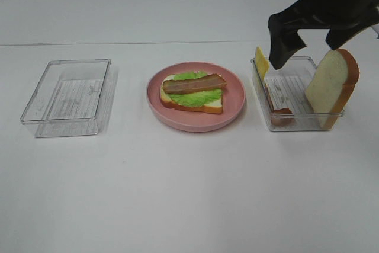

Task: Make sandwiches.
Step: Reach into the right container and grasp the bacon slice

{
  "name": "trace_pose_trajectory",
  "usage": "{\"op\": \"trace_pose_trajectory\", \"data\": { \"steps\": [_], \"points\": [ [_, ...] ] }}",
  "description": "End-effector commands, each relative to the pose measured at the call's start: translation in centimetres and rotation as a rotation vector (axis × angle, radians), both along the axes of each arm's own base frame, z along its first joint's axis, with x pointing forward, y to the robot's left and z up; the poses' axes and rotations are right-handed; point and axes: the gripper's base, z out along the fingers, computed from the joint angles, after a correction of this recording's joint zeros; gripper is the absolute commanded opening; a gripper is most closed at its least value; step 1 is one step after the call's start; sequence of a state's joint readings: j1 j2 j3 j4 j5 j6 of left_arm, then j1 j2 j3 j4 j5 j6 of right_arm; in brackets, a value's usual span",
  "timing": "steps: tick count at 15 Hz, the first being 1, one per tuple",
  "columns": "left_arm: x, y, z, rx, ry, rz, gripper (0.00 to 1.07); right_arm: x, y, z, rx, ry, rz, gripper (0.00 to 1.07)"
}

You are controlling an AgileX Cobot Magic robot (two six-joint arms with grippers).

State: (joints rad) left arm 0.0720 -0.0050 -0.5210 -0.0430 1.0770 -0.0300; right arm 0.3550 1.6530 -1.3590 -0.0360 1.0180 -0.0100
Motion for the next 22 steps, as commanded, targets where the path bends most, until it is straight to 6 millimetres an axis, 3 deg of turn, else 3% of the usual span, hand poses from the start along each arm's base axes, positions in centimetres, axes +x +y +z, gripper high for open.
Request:
{"op": "trace_pose_trajectory", "data": {
  "steps": [1, 5, 7, 13, 17, 19, 22],
  "points": [
    [-0.2, -0.1, 0.0, -0.004, -0.019, -0.010, 0.91, 2.7, 0.9, -2.0, -0.040, 0.067, -0.007, 0.97],
    [-0.2, -0.1, 0.0, -0.004, -0.019, -0.010, 0.91, 5.4, 1.8, -6.4, -0.074, 0.161, -0.009, 0.96],
    [-0.2, -0.1, 0.0, -0.004, -0.019, -0.010, 0.91, 6.2, 2.0, -9.3, -0.094, 0.206, -0.017, 0.88],
    [-0.2, -0.1, 0.0, -0.004, -0.019, -0.010, 0.91, 7.2, 2.3, -11.9, -0.095, 0.195, -0.021, 0.72],
    [-0.2, -0.1, 0.0, -0.004, -0.019, -0.010, 0.91, 7.3, 2.4, -12.4, -0.093, 0.196, -0.028, 0.32],
    [-0.2, -0.1, 0.0, -0.004, -0.019, -0.010, 0.91, 7.4, 2.4, -12.5, -0.092, 0.194, -0.027, 0.02],
    [-0.2, -0.1, 0.0, -0.004, -0.019, -0.010, 0.91, 7.4, 2.3, -12.4, -0.107, 0.187, -0.014, 0.00]
  ]
}}
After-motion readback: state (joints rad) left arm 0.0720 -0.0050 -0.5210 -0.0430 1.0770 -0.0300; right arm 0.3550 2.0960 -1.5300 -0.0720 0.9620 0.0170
